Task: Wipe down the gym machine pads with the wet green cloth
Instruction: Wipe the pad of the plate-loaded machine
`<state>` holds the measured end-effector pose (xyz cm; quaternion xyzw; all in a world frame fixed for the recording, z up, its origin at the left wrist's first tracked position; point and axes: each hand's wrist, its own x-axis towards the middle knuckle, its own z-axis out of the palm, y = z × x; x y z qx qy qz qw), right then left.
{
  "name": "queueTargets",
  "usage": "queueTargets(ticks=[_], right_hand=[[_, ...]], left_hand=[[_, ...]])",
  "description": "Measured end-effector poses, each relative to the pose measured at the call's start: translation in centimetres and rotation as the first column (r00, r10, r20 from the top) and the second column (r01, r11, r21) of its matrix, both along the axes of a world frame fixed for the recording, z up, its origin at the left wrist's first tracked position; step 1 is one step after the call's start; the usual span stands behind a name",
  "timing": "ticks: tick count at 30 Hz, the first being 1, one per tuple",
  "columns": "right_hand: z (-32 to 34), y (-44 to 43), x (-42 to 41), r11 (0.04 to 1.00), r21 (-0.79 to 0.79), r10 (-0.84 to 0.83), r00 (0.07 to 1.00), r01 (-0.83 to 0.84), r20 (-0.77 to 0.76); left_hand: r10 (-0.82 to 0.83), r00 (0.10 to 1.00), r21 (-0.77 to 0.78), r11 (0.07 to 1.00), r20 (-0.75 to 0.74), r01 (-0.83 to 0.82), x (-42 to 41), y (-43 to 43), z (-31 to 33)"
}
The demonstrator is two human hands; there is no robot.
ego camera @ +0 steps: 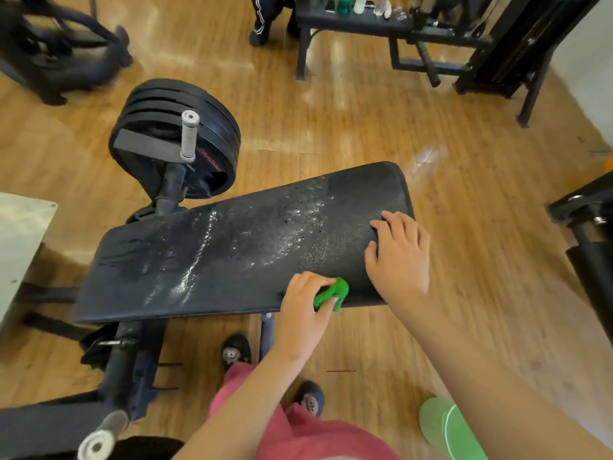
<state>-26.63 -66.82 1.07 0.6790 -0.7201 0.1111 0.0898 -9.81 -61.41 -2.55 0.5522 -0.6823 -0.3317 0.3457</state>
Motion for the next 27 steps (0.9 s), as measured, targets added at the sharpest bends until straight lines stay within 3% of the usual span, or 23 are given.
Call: queueTargets(ticks=[9, 13, 17, 27], right_hand=[[0.2, -0.1, 0.1, 0.999, 0.045, 0.027, 1.0, -0.026, -0.016], [0.7, -1.8, -0.4, 0.995, 0.019, 0.094, 0.995, -0.095, 0.038], [0.8, -3.5, -0.3, 0.993, 0.072, 0.097, 0.995, -0.095, -0.014], [0.9, -3.5, 0.3, 0.986, 0.169, 0.036, 0.992, -0.016, -0.121]], left_hand=[[0.205, 0.978, 0.056, 0.977, 0.033, -0.206, 3.6, -2.3, -1.9], [0.122, 0.992, 0.061, 0.991, -0.033, -0.12, 0.7, -3.6, -0.4], [0.0, 0.999, 0.01, 1.0, -0.038, 0.0, -2.3, -6.4, 1.2], [0.112, 0.994, 0.058, 0.992, -0.01, -0.111, 0.4, -10.0, 0.0]])
